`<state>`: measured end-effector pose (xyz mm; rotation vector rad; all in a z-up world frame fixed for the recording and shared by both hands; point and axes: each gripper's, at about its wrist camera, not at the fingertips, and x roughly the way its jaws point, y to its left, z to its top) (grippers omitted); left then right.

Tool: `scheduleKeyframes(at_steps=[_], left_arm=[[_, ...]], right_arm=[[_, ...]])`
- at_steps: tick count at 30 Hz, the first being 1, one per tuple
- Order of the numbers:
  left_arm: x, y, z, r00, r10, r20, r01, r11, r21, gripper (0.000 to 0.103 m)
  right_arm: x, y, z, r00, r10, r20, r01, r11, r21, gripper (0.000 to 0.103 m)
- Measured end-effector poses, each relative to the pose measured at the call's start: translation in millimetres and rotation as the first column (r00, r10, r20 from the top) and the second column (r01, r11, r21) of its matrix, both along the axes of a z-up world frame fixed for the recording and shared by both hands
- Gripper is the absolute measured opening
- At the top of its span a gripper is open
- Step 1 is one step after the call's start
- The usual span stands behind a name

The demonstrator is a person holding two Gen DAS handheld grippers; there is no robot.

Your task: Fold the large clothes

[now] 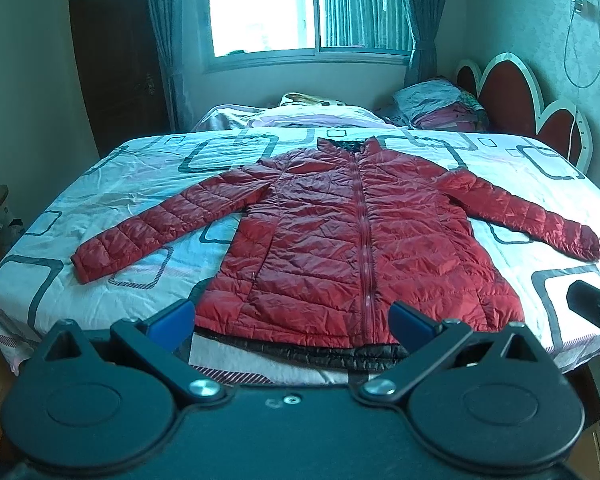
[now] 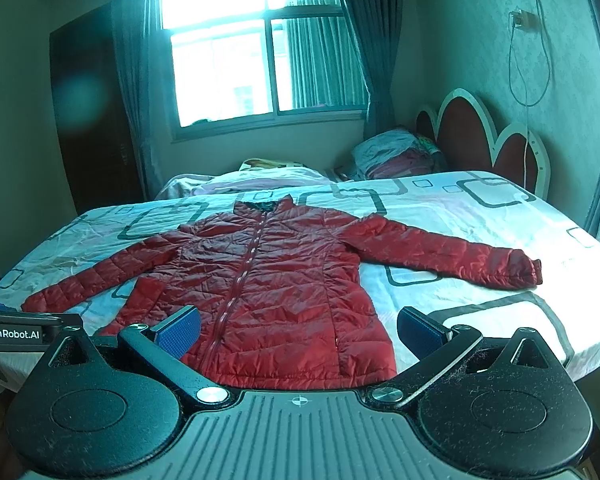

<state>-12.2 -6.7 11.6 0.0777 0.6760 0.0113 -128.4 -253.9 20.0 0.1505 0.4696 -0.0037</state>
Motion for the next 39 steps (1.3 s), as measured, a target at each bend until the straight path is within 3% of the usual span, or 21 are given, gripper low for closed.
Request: scheduleKeyframes(at_steps=[23, 39], left_arm=[[57, -2, -8, 1.0, 0.012, -0.029, -0.012, 1.0, -0.003, 0.103], [175, -1, -28, 0.998, -0.028, -0.054, 0.027, 0.999, -0.02, 0.103]], right_arm=[[46, -17, -11, 0.999, -0.041, -0.035, 0.041, 0.999, 0.002, 0.103], [143, -34, -31, 0.988, -0.133, -0.081, 0.133, 0.991, -0.004, 0.103]])
